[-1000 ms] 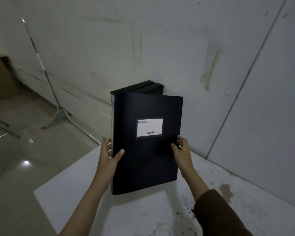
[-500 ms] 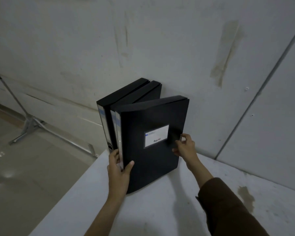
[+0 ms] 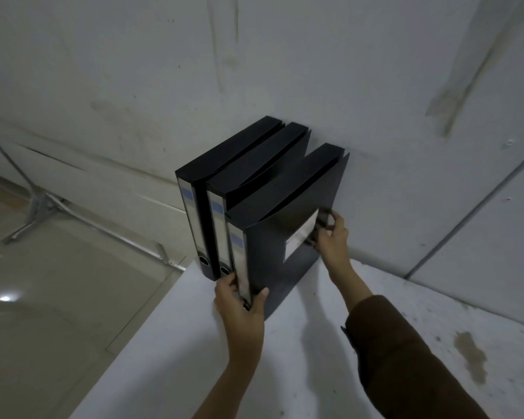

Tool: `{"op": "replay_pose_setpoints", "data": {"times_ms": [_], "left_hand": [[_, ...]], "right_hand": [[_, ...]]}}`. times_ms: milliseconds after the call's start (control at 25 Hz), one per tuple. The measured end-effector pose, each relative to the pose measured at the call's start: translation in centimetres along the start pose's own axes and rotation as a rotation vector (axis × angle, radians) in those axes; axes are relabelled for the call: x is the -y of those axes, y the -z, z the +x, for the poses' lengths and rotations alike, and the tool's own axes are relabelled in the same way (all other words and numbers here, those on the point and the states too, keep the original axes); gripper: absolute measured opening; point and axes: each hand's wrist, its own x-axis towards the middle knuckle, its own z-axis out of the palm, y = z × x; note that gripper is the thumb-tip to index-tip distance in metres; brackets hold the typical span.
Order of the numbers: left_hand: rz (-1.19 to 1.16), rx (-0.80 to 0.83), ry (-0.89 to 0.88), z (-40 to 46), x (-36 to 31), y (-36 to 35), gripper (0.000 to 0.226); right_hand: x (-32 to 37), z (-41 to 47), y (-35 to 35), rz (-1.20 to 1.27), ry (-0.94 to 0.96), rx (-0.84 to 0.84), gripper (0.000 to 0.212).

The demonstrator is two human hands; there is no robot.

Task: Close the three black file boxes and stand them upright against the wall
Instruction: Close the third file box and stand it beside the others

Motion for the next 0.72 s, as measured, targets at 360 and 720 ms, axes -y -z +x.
{"op": "replay_pose_setpoints", "data": {"times_ms": [360,720], "left_hand": [[0.068,-0.074,0.001,0.8,-0.1,-0.7,0.06],[0.048,0.175,-0.024,2.0,-1.0,-1.7,0.085]], "right_hand": [[-1.8,-6.1,-4.1,0.166,-0.102,0.286,0.057],[-0.8,-3.4,-5.7,0.196,-0.015,0.198,0.056]]}}
